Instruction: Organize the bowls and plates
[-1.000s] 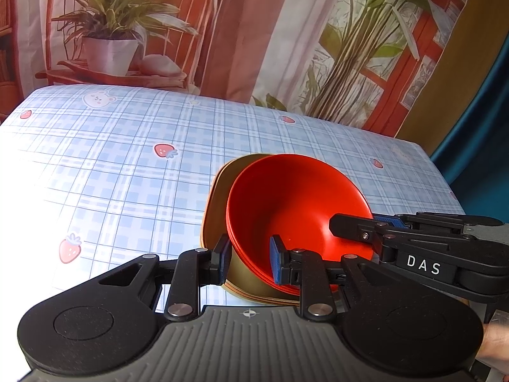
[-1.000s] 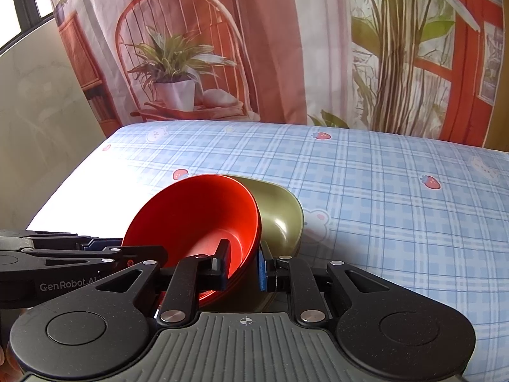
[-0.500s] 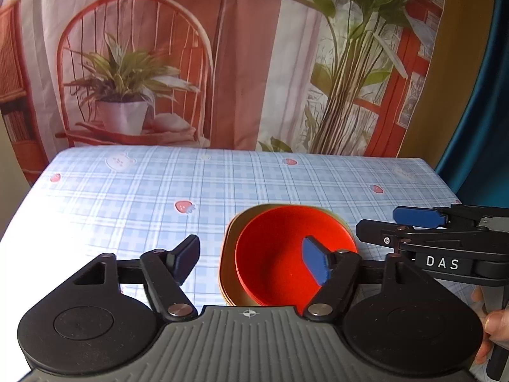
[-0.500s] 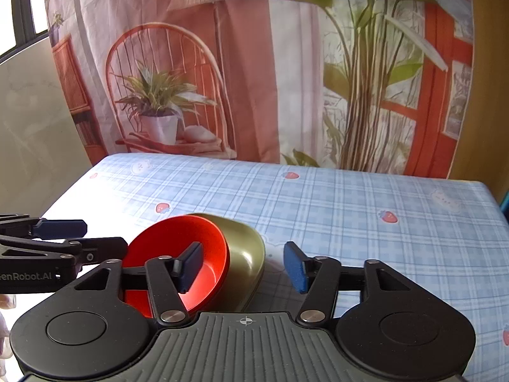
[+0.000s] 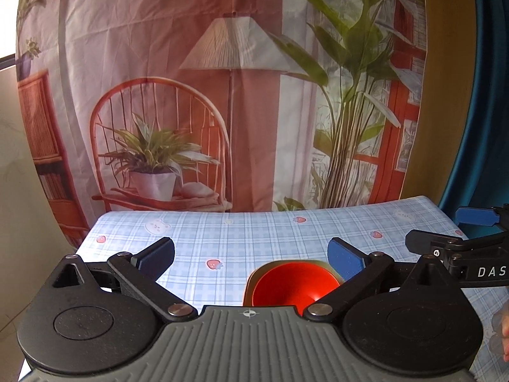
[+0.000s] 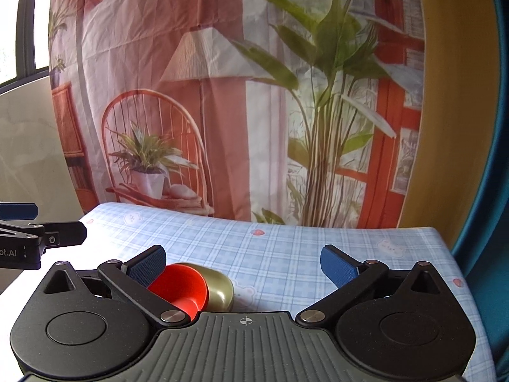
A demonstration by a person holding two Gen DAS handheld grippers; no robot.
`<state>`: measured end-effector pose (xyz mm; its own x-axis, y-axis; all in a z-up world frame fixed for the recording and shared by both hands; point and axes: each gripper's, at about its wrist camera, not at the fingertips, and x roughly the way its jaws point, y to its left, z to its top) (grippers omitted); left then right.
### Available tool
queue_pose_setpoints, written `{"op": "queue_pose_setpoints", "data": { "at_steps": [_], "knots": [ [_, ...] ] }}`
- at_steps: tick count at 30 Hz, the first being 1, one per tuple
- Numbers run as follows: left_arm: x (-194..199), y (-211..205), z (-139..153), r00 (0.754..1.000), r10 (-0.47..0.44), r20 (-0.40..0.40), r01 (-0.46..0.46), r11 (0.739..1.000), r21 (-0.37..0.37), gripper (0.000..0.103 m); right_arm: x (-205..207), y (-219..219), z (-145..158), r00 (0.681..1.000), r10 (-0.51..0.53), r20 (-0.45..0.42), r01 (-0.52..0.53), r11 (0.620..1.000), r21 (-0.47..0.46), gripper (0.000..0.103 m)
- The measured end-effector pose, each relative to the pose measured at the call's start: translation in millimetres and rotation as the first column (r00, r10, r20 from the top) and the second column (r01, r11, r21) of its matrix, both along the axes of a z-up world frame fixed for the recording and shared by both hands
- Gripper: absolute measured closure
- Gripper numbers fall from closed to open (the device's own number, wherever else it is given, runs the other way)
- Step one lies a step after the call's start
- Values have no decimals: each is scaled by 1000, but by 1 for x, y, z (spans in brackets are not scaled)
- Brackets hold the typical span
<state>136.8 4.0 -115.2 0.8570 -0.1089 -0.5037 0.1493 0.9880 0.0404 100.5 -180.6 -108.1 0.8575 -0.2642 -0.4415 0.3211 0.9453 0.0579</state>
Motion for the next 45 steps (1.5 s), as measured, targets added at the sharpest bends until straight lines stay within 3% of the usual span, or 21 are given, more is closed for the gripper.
{"op": "queue_pose_setpoints", "data": {
  "at_steps": [4, 9, 16, 21, 30, 45],
  "knots": [
    [-19, -3, 15, 998, 45, 33, -46, 999, 28, 0, -22, 9, 21, 999, -11, 52, 12, 1000, -23, 0],
    [-44, 2, 40, 997, 42, 67, -41, 999, -23, 0, -49, 14, 42, 994, -7, 106, 8, 1000, -9, 0],
    [-76, -4, 64, 988, 61, 139, -67, 997, 37, 0, -82, 16, 64, 984, -17, 176, 19, 1000, -8, 0],
    [-88, -5, 71, 984, 90, 152, -95, 995, 24, 0, -94, 15, 65, 983, 1, 182, -5, 1000, 23, 0],
    [-104, -13, 65, 979, 117, 165, -131, 989, 75, 0, -104, 27, 54, 989, -13, 148, 16, 1000, -20, 0],
    [-113, -2, 63, 977, 140, 158, -148, 988, 42, 0, -112, 26, 55, 988, -21, 155, 23, 1000, -9, 0]
  ]
}}
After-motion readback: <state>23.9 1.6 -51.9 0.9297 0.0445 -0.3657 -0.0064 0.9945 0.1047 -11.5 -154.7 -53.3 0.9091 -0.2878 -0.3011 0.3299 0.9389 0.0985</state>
